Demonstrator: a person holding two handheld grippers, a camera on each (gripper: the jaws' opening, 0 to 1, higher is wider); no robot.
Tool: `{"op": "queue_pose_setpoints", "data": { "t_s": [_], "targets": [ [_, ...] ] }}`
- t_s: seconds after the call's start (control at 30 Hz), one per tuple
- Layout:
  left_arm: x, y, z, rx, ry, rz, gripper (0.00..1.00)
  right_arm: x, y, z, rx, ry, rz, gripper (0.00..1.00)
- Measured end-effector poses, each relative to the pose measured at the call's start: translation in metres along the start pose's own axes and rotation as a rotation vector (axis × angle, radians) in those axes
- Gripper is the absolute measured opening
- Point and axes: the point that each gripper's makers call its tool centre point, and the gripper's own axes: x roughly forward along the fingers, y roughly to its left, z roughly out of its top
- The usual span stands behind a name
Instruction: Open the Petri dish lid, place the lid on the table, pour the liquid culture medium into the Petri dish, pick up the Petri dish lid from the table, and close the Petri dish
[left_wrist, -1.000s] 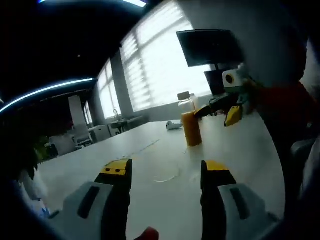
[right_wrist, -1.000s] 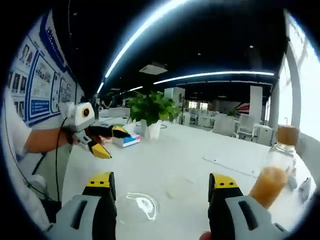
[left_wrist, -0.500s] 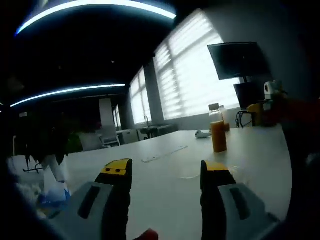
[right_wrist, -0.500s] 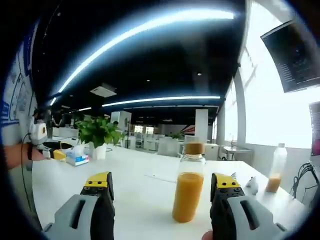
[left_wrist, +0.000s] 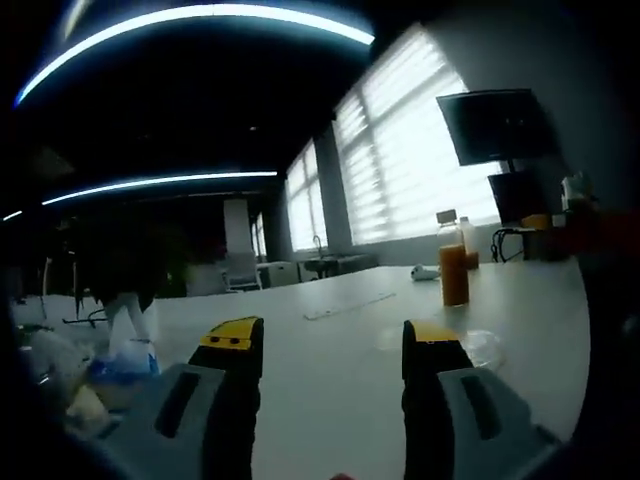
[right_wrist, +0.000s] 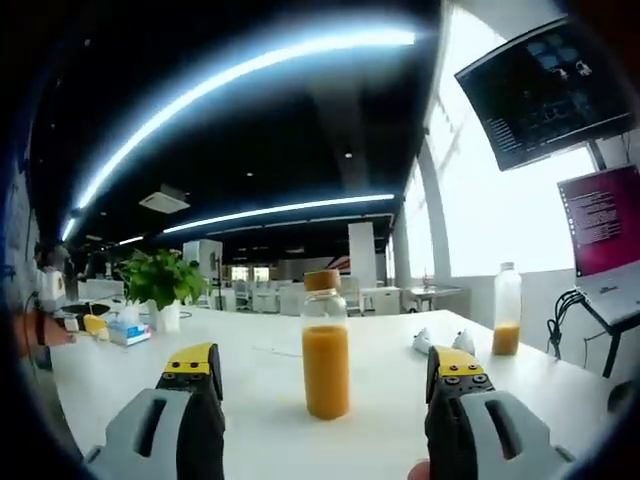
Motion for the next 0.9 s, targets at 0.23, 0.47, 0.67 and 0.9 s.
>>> {"op": "queue_pose_setpoints", "data": {
  "t_s": [0.23,0.47,0.67,0.9],
  "targets": [
    [-0.013,0.012,0.0,-0.026,-0.011,0.069,0.47,-0.002,-0.001,-0.009,0.03,0.012,-0.024,0.8],
    [-0.016,0.011,0.004,-0.035,-0.023,0.076,0.46,-0.005,0.0,-0.008,0.021,0.029,-0.064,0.67],
    [-0.015,0.01,0.011,-0.054,-0.045,0.086,0.46,-0.004,0.001,-0.014,0.027,0.062,-0.081,0.67],
    [-0.021,0.011,0.008,-0.086,-0.054,0.108,0.46,-0.007,0.001,-0.014,0.034,0.063,-0.075,0.67]
  ]
}}
